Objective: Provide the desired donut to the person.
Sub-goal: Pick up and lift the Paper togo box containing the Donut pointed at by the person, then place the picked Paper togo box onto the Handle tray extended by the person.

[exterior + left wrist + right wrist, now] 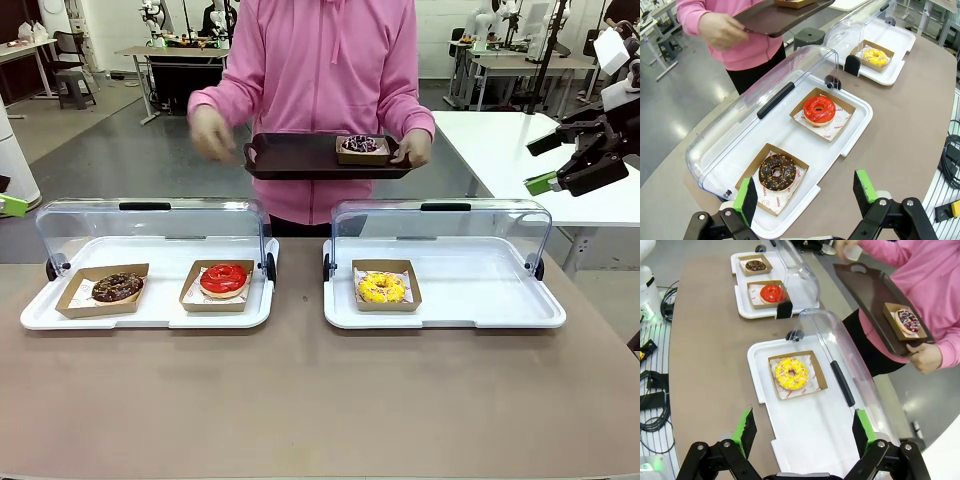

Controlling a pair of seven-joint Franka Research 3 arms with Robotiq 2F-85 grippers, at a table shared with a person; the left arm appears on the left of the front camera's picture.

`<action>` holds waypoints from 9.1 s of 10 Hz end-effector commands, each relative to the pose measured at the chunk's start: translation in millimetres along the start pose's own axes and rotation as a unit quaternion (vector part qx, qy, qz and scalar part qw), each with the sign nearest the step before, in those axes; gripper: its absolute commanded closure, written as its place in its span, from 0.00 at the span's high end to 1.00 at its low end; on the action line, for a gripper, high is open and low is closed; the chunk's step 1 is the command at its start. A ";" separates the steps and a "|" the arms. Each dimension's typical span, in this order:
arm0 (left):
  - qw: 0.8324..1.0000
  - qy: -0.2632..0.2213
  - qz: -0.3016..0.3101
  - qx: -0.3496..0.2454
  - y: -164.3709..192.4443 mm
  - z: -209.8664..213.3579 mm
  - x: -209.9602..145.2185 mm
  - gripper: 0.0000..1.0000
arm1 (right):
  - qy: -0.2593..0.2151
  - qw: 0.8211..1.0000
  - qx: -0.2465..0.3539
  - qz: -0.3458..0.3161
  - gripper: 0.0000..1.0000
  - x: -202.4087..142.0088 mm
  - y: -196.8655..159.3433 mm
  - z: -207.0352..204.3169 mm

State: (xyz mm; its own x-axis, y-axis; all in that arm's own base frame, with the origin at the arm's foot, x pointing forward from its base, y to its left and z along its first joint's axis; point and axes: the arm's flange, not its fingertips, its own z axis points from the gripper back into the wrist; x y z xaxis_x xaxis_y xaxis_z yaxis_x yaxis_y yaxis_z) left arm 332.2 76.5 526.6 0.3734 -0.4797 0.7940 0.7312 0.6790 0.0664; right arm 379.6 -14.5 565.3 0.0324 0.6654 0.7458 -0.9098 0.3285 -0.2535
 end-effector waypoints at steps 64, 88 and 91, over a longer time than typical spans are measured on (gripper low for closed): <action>0.865 0.343 -0.345 -0.124 65.6 -214.6 -90.7 0.00 | 0.002 1.000 0.003 0.004 1.00 -0.8 1.2 -1.4; 0.857 0.273 -0.419 -0.126 -63.8 66.4 -15.5 0.00 | 0.002 1.000 0.003 0.004 1.00 -0.8 1.2 -1.4; 0.857 0.273 -0.419 -0.126 -63.8 66.4 -15.5 0.00 | 0.002 1.000 0.003 0.004 1.00 -0.8 1.2 -1.4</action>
State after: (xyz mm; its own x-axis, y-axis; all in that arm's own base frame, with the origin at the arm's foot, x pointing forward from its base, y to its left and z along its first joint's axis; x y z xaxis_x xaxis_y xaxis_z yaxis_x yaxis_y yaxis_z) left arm 242.7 78.0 552.4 -0.1994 -0.9705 0.1357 0.9421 -0.1517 0.2991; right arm 379.2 -14.0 565.3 0.0343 0.6701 0.7415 -0.9095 0.3286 -0.2549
